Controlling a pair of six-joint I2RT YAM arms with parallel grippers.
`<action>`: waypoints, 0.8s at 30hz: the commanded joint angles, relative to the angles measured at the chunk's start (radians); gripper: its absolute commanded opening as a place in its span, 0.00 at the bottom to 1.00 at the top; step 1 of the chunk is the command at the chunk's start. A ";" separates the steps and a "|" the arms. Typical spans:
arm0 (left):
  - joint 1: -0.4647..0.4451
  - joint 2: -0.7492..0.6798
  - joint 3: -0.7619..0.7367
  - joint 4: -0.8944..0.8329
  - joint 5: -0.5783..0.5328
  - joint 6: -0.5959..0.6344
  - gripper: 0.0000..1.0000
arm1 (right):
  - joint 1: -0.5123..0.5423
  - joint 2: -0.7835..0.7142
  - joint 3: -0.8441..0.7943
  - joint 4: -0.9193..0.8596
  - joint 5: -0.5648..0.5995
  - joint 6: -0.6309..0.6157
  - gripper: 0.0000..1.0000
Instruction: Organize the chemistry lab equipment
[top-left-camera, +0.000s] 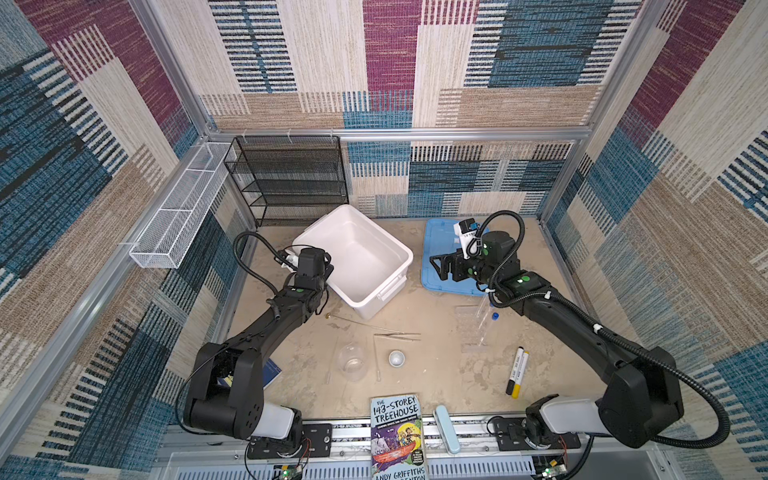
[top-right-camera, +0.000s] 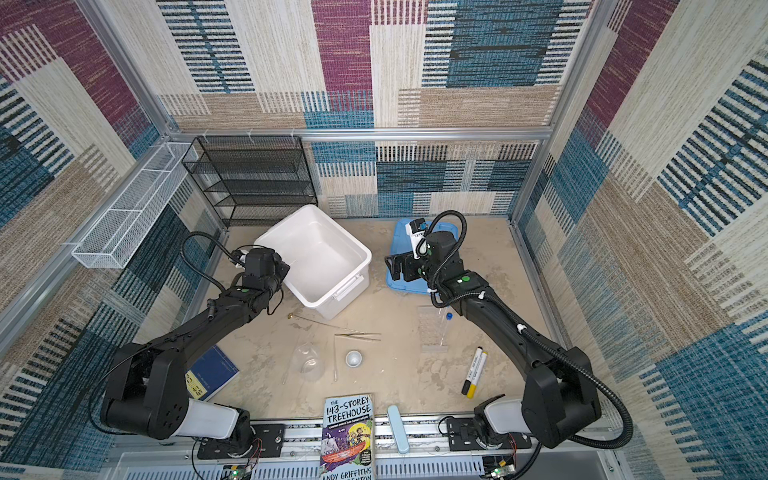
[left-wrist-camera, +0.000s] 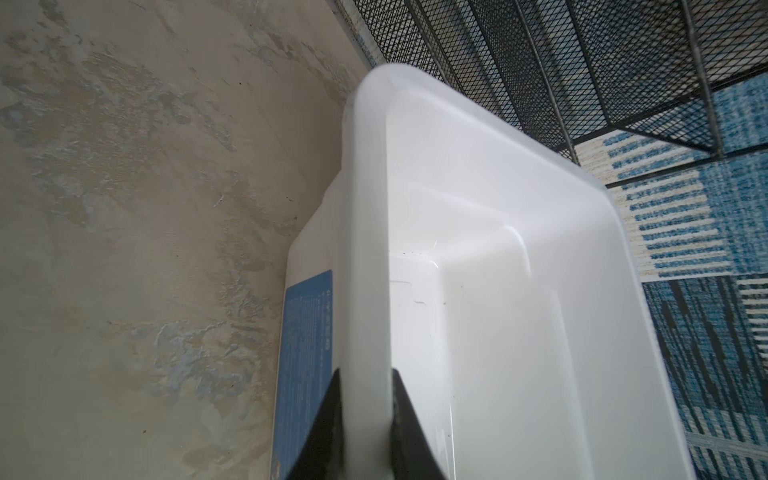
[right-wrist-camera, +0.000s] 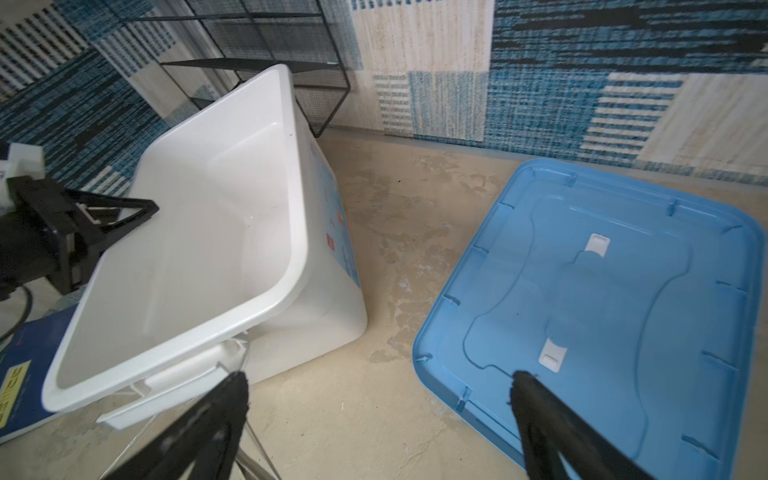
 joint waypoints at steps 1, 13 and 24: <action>-0.034 -0.029 -0.019 0.076 -0.090 -0.016 0.10 | 0.001 -0.010 -0.009 0.050 -0.117 -0.016 0.99; -0.090 -0.092 -0.098 0.057 -0.153 -0.027 0.24 | 0.001 0.010 -0.004 0.037 -0.089 -0.010 0.99; -0.125 -0.180 -0.135 0.046 -0.077 0.021 0.68 | 0.001 0.010 -0.003 0.032 -0.077 -0.009 0.99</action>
